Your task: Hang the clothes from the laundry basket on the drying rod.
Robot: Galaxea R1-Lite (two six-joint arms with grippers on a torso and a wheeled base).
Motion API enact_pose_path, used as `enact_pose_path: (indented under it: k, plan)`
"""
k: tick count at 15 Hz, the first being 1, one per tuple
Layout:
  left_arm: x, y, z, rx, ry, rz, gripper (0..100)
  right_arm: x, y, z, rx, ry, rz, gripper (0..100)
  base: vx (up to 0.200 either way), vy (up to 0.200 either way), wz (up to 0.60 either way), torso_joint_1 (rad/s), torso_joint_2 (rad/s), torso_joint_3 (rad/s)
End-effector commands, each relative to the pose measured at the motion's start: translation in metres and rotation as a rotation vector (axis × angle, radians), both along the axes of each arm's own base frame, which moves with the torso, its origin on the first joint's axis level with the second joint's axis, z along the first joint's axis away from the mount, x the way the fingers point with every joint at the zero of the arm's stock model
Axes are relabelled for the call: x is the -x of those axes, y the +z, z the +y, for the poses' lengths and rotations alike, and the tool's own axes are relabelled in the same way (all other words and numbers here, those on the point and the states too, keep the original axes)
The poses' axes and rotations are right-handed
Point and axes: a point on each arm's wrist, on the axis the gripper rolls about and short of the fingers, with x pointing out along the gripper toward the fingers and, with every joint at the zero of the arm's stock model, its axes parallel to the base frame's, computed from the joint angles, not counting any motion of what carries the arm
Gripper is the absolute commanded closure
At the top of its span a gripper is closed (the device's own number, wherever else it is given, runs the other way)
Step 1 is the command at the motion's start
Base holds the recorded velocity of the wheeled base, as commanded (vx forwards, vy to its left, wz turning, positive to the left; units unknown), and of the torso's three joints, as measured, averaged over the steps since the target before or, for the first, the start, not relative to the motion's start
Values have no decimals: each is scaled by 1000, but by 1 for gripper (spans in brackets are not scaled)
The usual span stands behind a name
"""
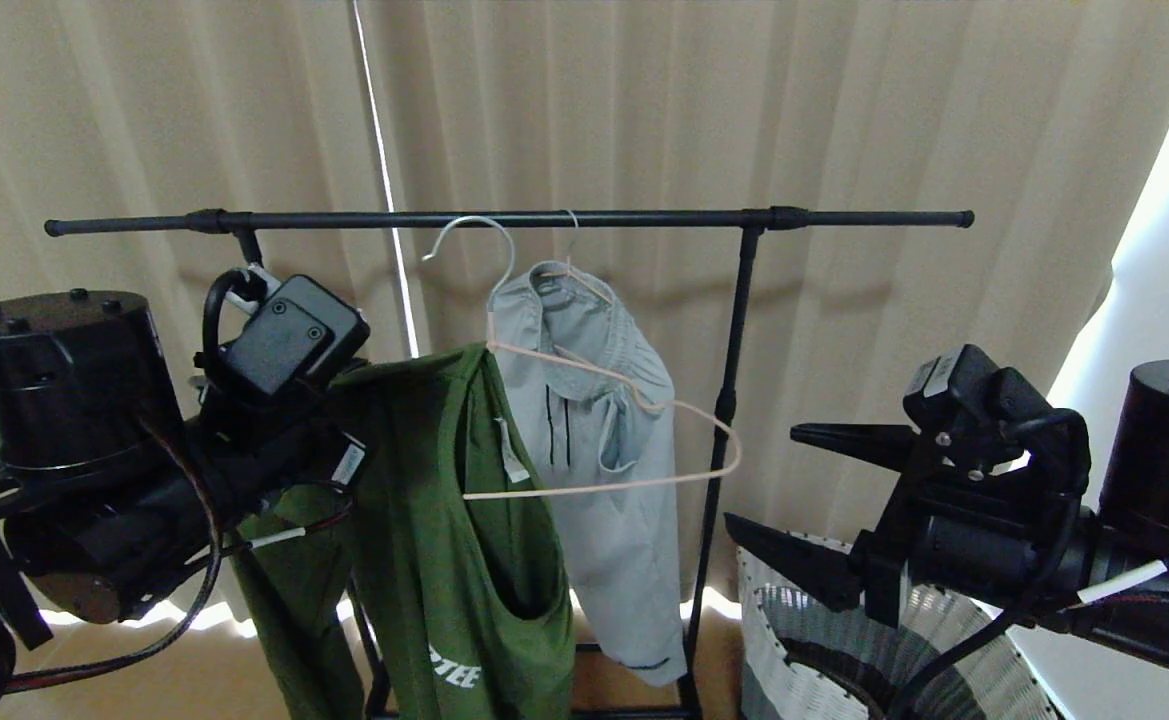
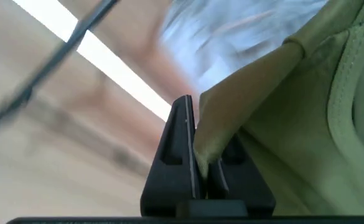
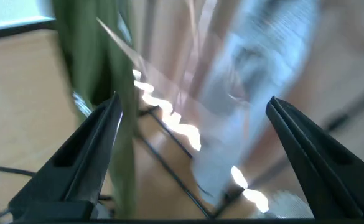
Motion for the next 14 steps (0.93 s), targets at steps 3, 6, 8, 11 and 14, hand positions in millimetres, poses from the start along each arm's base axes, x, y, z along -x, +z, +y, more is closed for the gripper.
enact_pose_path:
  k: [3, 6, 8, 11, 14]
  plan:
    - [0, 4, -1, 101, 33, 1, 100, -2, -6, -1, 19, -19, 20, 0, 0, 0, 0, 0, 0, 0]
    - [2, 14, -6, 212, 20, -10, 100, 2, -10, 8, 25, 23, 35, 0, 0, 0, 0, 0, 0, 0]
    - [5, 19, -10, 253, 2, -19, 100, 3, -13, 16, 32, 50, 47, 0, 0, 0, 0, 0, 0, 0]
    - [6, 33, -23, 311, -46, -48, 100, 0, -18, 31, 33, 93, 46, 0, 0, 0, 0, 0, 0, 0]
    - [11, 35, -33, 316, -89, -44, 100, -10, -23, 41, 22, 94, 29, 0, 0, 0, 0, 0, 0, 0]
